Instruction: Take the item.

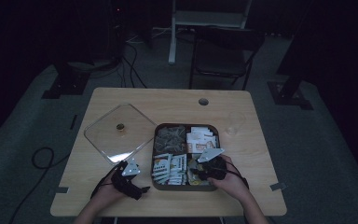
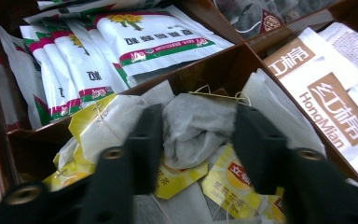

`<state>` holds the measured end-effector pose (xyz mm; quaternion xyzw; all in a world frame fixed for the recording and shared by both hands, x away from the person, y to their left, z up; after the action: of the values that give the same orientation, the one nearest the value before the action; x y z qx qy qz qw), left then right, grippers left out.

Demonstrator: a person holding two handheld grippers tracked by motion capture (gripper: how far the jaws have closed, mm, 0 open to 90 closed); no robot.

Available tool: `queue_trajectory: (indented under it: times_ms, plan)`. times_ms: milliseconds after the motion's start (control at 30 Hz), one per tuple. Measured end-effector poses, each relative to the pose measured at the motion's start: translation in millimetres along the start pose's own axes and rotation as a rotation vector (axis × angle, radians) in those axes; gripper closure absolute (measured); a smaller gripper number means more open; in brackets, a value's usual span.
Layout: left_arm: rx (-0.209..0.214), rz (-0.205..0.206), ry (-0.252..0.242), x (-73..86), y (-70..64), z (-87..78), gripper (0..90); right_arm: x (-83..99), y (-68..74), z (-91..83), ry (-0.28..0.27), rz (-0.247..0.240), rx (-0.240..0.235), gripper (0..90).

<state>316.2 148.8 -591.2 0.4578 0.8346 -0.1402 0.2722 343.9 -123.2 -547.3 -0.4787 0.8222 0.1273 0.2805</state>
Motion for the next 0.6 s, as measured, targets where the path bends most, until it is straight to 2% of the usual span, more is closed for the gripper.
queue_trajectory:
  times_ms: [67, 133, 167, 267, 467, 600]
  plan:
    - [0.000, 0.000, 0.000, 0.0, 0.0, 0.0, 0.3, 0.4, -0.4, 1.1, -0.014, 0.043, -0.042, 70.4]
    - [0.000, 0.000, 0.000, 0.0, 0.0, 0.0, 0.3, 0.7, -2.2, 0.1, -0.030, 0.055, -0.048, 80.8]
    - [0.000, 0.000, 0.000, 0.0, 0.0, 0.0, 0.3, 0.8, -2.4, -0.7, -0.031, 0.060, -0.050, 83.1]
    - [0.000, 0.000, 0.001, 0.0, 0.0, 0.0, 0.3, -0.8, -3.0, -6.1, -0.052, 0.085, -0.061, 84.6]
    - [0.000, -0.001, 0.000, 0.0, -0.1, 0.0, 0.3, -4.7, -4.4, -18.2, -0.096, 0.098, -0.085, 84.9]
    - [0.000, -0.001, -0.001, -0.1, -0.1, 0.1, 0.3, -7.1, -2.5, -26.6, -0.106, 0.080, -0.096, 85.0]
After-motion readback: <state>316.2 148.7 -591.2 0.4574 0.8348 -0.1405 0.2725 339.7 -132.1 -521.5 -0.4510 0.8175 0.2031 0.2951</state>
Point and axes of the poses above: each handheld gripper's, and its own axes: z roughly forward along the jaws, x roughly out of its underside, y roughly to its left, the point moved 6 cm from there along z, roughly forward along the jaws, and after that the axes turned 7 degrees about y, right-handed, at the moved point
